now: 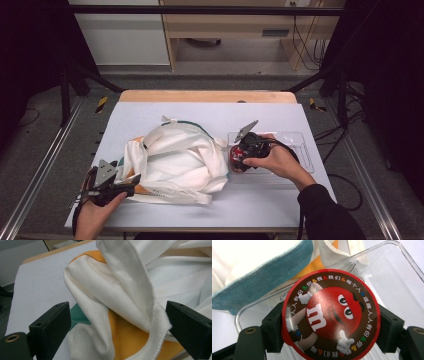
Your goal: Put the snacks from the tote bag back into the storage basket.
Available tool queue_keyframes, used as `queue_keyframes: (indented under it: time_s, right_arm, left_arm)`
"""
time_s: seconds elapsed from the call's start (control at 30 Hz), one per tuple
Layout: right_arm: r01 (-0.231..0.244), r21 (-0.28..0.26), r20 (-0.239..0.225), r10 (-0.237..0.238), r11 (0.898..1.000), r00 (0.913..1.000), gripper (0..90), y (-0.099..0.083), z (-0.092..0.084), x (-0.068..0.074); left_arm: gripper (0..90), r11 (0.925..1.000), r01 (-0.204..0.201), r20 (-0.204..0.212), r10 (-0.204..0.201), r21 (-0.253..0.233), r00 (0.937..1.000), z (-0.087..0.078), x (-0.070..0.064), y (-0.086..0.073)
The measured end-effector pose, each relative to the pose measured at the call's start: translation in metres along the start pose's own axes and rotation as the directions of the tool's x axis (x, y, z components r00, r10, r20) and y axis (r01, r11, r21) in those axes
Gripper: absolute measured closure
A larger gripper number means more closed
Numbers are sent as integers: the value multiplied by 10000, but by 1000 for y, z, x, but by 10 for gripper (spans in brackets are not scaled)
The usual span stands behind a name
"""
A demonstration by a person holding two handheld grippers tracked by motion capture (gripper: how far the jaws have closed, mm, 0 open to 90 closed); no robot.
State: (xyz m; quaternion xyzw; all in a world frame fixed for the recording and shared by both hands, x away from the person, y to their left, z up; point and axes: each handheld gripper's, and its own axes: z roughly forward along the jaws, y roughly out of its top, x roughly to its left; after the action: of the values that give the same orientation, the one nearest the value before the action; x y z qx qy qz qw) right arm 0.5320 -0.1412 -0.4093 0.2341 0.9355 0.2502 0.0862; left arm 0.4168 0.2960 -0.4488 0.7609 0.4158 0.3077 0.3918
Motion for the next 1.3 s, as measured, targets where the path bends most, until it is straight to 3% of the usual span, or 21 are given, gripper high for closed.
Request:
queue_keyframes:
  time_s: [1.3]
  right_arm:
    - [34, 348, -133, -29, 9994, 9999, 255, -3, 11, -1]
  left_arm:
    - [70, 10000, -20, 14, 20, -14, 10000, 0, 0, 0]
